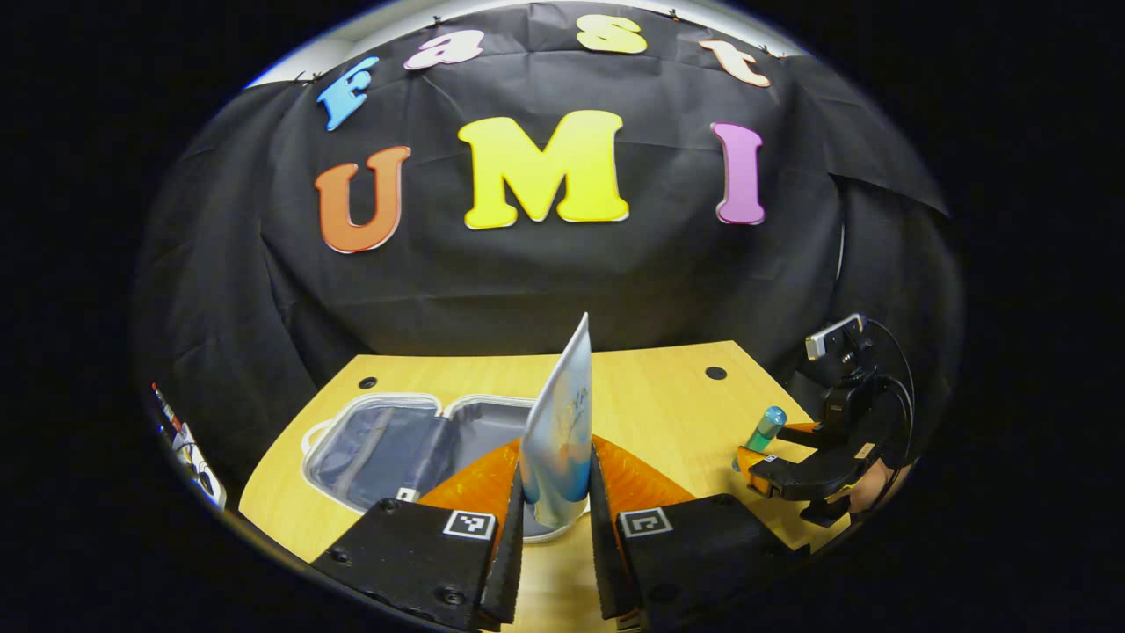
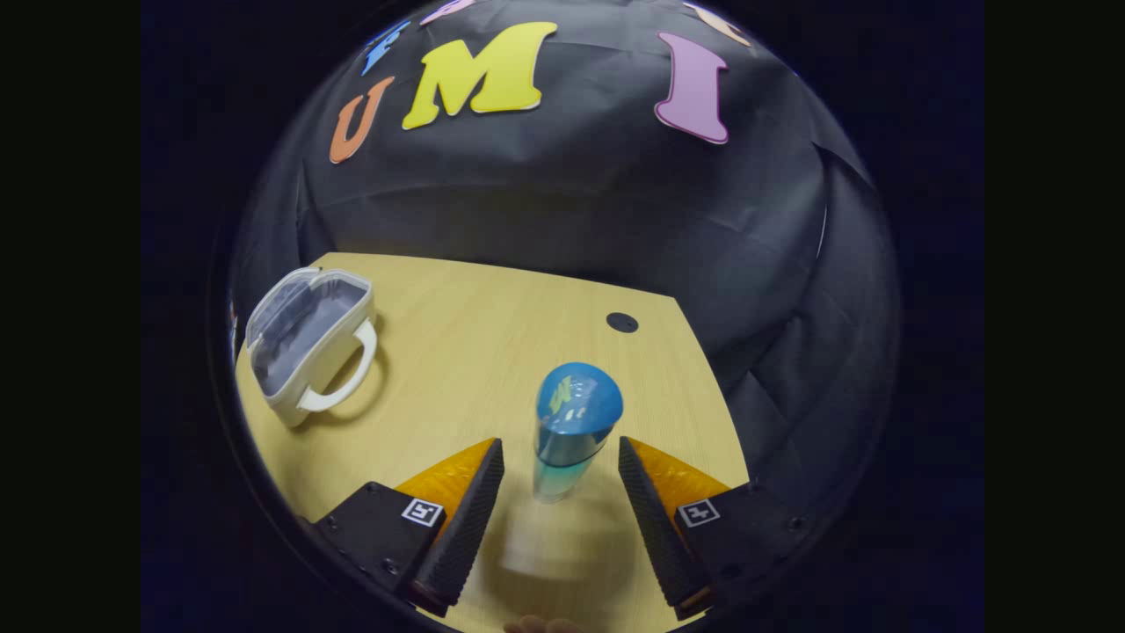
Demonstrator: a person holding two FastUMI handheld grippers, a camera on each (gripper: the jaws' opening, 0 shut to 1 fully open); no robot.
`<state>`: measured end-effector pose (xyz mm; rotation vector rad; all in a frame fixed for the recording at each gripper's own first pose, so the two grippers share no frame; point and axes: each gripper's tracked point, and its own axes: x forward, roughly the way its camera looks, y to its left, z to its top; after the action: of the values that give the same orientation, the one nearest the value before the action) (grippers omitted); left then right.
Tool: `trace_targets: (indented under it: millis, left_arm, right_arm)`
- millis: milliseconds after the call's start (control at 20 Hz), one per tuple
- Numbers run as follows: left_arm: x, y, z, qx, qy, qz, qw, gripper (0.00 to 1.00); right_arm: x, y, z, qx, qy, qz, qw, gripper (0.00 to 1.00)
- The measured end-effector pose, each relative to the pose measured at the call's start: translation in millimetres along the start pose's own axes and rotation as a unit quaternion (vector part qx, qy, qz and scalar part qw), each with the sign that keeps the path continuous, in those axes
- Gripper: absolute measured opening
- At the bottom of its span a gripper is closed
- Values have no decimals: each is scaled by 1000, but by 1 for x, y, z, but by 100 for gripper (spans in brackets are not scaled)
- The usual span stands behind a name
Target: First open the suitcase, pack the skin care products into it, and then close the suitcase.
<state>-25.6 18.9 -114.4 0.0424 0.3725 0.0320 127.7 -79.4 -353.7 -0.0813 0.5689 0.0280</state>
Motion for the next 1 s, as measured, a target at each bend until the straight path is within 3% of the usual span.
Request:
trace_targets:
  millis: [350, 500, 600, 850, 1000]
  left_arm:
    - [-12, 80, -17, 10, 10, 42, 999, 37]
    - [-6, 101, -28, 6, 24, 46, 999, 37]
    - [1, 113, -26, 10, 22, 40, 999, 37]
    - [29, 120, -33, 7, 25, 9, 1000, 37]
    - [56, 116, -49, 14, 42, -15, 999, 37]
  right_arm:
    - [20, 4, -7, 39, 7, -27, 999, 70]
    - [20, 7, -8, 49, 7, -44, 998, 43]
    - [15, 12, -11, 41, 13, -45, 998, 39]
    - [-11, 13, -9, 37, 27, -52, 998, 36]
    - [-41, 13, 17, 59, 6, -55, 997, 36]
